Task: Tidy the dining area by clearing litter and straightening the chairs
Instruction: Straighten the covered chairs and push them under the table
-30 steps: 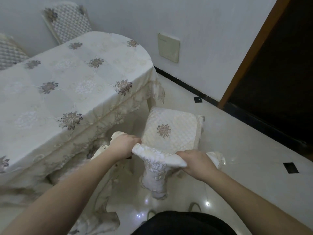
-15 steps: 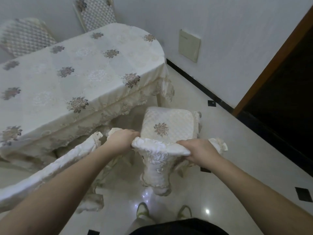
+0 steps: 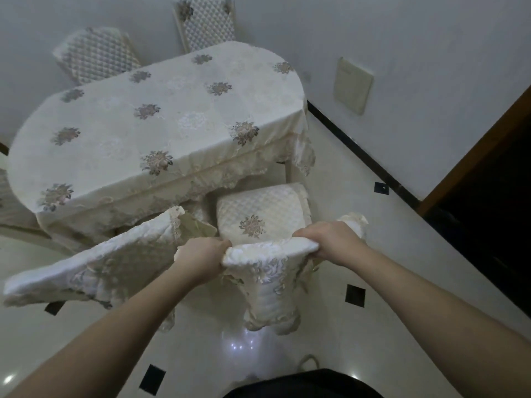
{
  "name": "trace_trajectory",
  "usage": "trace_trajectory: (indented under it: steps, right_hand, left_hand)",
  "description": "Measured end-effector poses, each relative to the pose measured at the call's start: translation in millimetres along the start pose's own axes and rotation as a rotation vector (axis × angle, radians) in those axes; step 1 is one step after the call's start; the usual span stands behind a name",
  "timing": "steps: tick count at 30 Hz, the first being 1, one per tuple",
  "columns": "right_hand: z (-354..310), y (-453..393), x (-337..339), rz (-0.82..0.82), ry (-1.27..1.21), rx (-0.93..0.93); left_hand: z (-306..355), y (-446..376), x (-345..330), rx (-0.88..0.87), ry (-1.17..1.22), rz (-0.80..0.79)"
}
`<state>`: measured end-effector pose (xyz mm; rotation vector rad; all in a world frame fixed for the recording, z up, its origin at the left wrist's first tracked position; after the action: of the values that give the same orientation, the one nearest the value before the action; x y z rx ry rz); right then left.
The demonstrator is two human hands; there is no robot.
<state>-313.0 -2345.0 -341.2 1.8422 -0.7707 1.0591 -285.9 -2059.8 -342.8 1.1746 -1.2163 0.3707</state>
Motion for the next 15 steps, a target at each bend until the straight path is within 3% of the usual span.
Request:
trace_trajectory:
  steps: [10, 15]
  right_hand:
    - [14.1, -17.1, -14.9, 0.004, 0.058, -0.100]
    - [15.0, -24.6, -16.5, -0.042, 0.082, -0.173]
  left_hand:
    - [22.1, 3.7, -12.8, 0.037, 0.029, 0.030]
    - [22.5, -1.7, -26.8, 0.072, 0.190, 0.099]
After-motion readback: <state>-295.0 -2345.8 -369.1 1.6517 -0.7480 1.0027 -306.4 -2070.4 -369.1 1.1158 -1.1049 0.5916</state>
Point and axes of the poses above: each hand's wrist, its own y-axis away from the middle knuckle, its own x-axis out of the back of the hand, z = x × y, the point moved 2 cm from there along -y, towards the middle knuckle, and after that the axes turned 15 degrees about -z, right-handed, at the moved point
